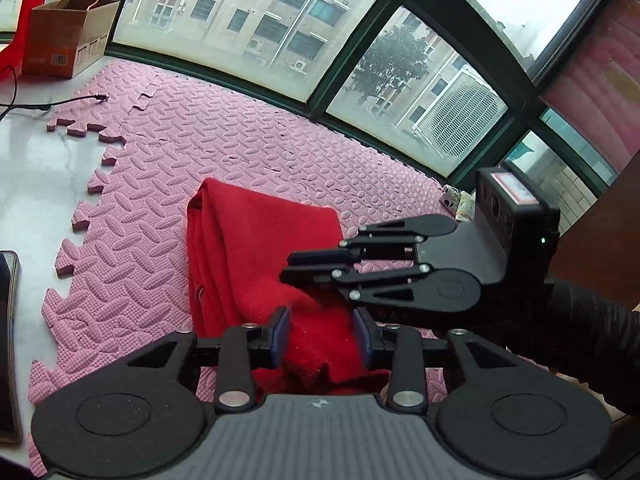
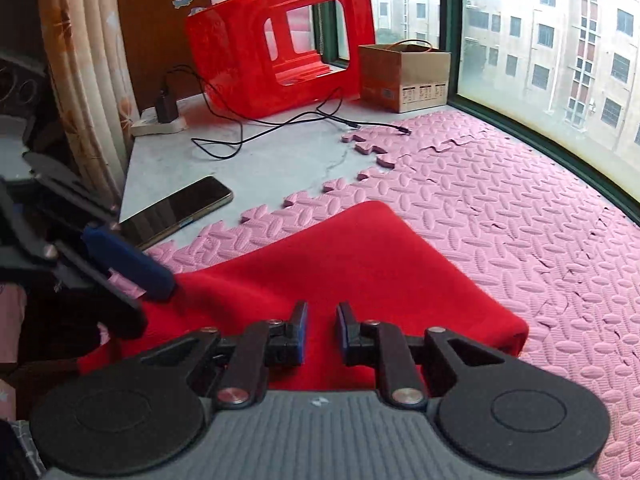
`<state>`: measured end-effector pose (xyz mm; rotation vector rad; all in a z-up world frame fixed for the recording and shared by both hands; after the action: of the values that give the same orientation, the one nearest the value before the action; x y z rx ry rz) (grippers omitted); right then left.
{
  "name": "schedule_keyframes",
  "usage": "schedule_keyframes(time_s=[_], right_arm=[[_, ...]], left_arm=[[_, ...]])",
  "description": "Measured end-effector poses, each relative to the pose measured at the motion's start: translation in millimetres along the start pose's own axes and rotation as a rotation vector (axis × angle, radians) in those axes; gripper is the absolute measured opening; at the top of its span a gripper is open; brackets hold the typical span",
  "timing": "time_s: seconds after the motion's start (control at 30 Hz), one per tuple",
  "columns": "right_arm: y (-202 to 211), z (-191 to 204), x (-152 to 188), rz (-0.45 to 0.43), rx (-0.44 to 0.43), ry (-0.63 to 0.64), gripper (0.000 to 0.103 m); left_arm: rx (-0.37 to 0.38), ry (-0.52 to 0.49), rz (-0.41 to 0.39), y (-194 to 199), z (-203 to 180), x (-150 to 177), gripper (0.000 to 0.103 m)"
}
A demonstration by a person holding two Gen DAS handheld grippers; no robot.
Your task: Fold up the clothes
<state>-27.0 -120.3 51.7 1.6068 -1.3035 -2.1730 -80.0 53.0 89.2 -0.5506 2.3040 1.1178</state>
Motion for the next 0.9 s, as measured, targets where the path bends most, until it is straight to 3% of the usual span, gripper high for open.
schedule_keyframes(time_s=[0.2, 0.27, 0.4, 0.57, 0.7, 0.73, 0.9], right_arm=[[29, 32, 9, -0.042, -0.081, -0.012, 0.017], [35, 35, 12, -0.049, -0.106, -0.038, 0.022], [52, 31, 15, -0.084, -0.110, -0.079, 0.023], [68, 11, 10, -0.131, -0.019, -0.097, 0.027], [57, -10, 7, -0.137, 0.044, -0.147, 0.028], [54, -15, 7, -0.138, 0.060, -0.162, 0.033], [35, -39, 4, -0.116, 0.138, -0.196, 0.035]], left_arm=[[0.008, 0.041, -0.054, -17, -1, -27, 0.045], [0.016, 0.040, -0.041, -28, 0, -29, 0.043], [-0.010, 0.045, 0.024, -49, 9, -20, 0.043], [-0.050, 0.054, 0.040, -44, 21, -7, 0.043], [-0.038, 0.007, -0.010, -31, -1, -13, 0.043], [-0.031, -0.015, -0.014, -30, -8, -14, 0.043], [-0.025, -0.094, 0.036, -42, -29, 1, 0.043]])
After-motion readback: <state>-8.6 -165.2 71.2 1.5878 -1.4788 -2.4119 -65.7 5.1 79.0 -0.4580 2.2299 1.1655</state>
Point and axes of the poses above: each gripper's, at about its wrist camera, not at the fingertips, and y roughly against the way its jaws point, z to its left, x to its underside, the point moved 3 cm from there along -y, roughly the way its jaws point, and after that the axes turned 3 degrees about y, right-handed, at the moved point
